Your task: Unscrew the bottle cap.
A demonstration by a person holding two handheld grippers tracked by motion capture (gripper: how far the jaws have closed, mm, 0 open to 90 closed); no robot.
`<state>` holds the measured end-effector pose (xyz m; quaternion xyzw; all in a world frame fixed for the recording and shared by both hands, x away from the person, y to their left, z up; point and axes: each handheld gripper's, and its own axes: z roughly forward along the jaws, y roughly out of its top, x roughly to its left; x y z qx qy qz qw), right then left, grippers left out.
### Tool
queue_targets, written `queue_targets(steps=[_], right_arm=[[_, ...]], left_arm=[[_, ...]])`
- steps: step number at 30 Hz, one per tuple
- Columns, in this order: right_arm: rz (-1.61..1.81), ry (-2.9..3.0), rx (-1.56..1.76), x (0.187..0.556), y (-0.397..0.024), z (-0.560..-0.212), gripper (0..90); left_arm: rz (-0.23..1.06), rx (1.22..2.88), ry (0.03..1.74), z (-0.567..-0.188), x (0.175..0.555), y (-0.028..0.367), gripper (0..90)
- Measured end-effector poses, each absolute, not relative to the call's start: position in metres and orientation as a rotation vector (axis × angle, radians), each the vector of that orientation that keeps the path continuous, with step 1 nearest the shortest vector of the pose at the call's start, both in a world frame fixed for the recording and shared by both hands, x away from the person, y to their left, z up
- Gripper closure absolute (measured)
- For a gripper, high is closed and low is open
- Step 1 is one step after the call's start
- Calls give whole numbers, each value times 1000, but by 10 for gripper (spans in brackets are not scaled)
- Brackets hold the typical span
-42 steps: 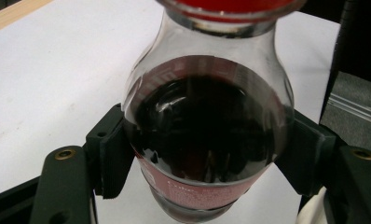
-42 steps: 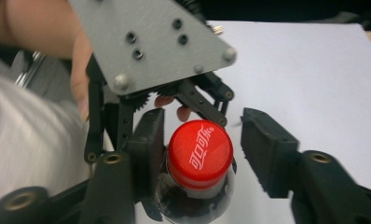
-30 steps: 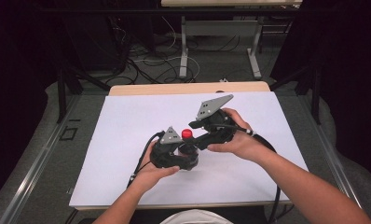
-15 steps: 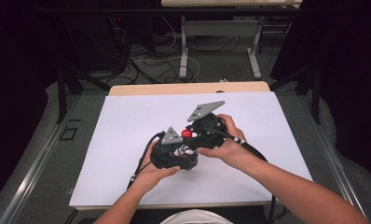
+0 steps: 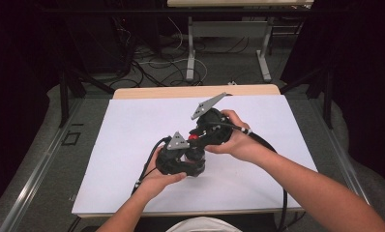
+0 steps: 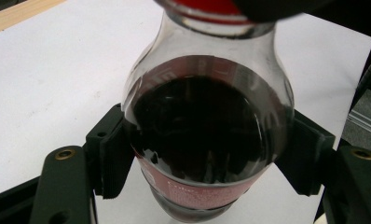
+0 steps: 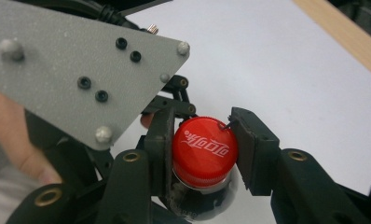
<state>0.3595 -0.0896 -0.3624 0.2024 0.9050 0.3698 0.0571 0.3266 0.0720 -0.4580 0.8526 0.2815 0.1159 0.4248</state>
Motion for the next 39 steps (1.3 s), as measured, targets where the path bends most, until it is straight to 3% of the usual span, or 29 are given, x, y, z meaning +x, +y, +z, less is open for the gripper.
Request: queue_targets(steps=[19, 23, 27, 39], right_arm=[[1187, 2946, -157, 383, -103, -357, 608], [1154, 2940, -140, 380, -104, -358, 592], [1158, 2901, 15, 374, -104, -361, 420], [1174, 2668, 373, 350, -103, -365, 424]], left_arm=[[231, 2136, 595, -456, 320, 66, 299], [237, 2146, 603, -457, 321, 65, 299], [226, 2159, 629, -456, 323, 68, 299], [288, 2124, 721, -455, 328, 75, 298]])
